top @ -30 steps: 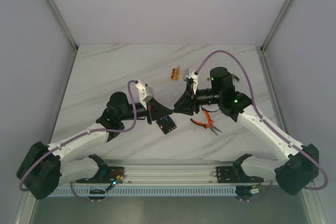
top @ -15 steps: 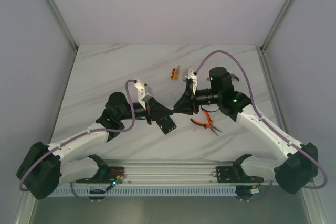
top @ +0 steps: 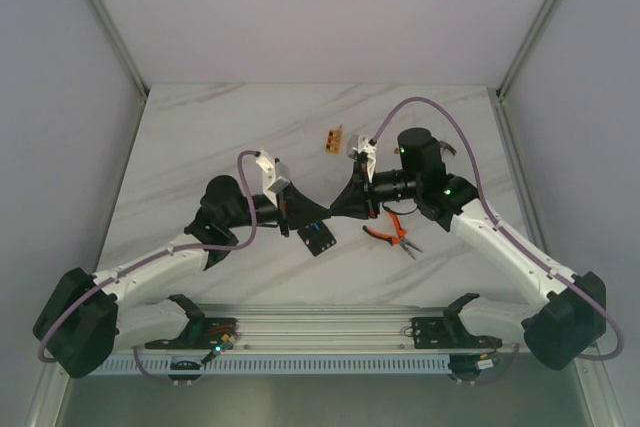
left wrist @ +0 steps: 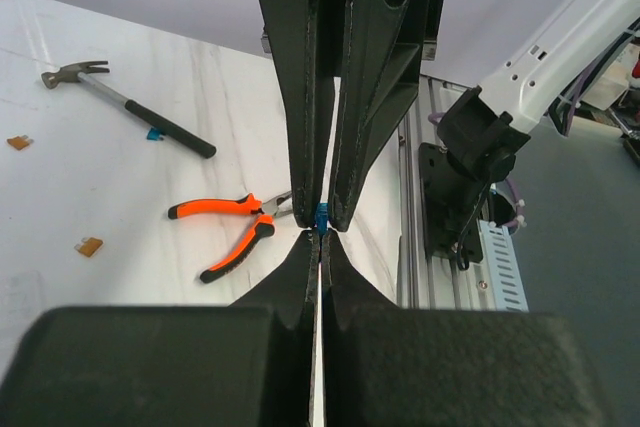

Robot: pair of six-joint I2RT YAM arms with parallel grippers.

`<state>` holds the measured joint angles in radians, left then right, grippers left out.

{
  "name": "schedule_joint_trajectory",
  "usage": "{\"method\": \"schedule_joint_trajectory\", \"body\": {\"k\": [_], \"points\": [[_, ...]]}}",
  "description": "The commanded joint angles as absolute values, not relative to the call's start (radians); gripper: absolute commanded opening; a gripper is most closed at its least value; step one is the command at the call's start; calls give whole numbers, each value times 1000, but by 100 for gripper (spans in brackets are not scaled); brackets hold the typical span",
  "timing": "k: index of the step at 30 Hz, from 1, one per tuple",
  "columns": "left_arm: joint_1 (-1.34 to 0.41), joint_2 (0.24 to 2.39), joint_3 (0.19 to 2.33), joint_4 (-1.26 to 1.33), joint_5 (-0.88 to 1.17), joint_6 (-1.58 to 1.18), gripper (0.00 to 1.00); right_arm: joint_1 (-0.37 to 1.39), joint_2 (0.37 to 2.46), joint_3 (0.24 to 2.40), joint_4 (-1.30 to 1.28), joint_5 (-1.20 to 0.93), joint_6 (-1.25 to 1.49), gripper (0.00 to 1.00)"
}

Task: Snap on the fuse box
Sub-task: Pick up the fuse from the center of the board.

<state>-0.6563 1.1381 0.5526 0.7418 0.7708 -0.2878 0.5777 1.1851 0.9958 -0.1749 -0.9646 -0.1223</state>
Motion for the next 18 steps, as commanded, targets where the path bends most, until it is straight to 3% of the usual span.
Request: {"method": "schedule_joint_trajectory", "body": {"k": [1,6,8,12,14,18], "points": [[-655,1151,583,814,811,-302,0,583,1188,1023,-184,-992,-142,15],[-655,1150,579,805,805,-302,0,583,1185,1022,-183,-980,-146,0],[-655,1145,575,780,784,-293,0,583,1186,1021,-184,-960,-142,0],[-654,1127,537,736,683,-303,18,584,1192,1017,-183,-896,-128,0],[-653,1116,507,715,607,-328,34,587,1197,1015,-183,-853,-116,0],[-652,1076,456,636,402,-416,50,605,1214,1004,-186,-693,-85,0]]}}
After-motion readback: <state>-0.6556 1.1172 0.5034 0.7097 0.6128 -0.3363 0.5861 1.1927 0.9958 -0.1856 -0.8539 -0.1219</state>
